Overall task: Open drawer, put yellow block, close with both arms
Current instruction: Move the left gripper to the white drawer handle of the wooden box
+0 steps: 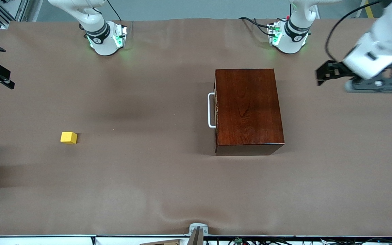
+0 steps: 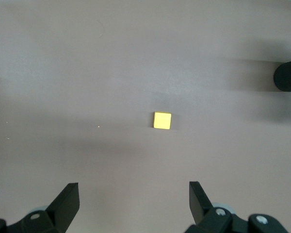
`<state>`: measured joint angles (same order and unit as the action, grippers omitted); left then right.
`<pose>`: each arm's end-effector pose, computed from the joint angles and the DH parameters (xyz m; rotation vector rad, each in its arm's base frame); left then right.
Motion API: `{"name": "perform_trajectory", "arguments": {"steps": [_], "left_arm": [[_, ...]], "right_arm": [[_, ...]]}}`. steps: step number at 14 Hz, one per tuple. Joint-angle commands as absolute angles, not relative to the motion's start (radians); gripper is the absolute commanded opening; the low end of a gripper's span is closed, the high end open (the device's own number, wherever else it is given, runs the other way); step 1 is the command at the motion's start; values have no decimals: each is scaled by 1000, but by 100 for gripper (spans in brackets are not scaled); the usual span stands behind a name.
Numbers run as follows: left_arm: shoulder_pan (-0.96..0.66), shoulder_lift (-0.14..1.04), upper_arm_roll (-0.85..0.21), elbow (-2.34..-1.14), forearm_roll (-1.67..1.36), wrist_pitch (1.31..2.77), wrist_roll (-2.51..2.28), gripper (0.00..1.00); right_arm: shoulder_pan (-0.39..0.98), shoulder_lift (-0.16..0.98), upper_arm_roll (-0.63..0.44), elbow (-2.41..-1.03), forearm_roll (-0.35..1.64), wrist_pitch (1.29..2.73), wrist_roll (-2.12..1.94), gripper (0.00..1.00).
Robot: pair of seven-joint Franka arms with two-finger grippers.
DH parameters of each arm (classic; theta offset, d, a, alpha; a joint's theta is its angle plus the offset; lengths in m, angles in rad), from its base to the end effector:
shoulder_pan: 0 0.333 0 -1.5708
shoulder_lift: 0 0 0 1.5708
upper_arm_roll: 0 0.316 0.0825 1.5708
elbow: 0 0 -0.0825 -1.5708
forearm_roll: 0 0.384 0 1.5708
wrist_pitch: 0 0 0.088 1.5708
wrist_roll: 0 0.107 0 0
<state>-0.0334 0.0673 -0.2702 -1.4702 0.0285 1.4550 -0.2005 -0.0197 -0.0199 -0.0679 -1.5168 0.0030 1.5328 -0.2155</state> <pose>0.5397 -0.1598 0.6254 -3.1053 0.1571 0.1166 0.5428 -0.0478 0.6574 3.1335 0.2009 0.0567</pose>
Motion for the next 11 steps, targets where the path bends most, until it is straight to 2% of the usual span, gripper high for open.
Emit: {"name": "perform_trajectory", "arguments": {"steps": [1,6,11], "left_arm": [[-118,164,-275,-1359,49,1442,-242,100],[-358,342,-259,-1238,96,1479,-454,100],[-618,546,-223,-1157,195,1606,-713,100]], "right_arm": [[-25,-31,-63,-1516,-12,1522,-207,100],[-26,-31,-63,-1516,-12,1522,-207,100],[-29,-31,-63,-1516,-12,1522,-207,100]]}}
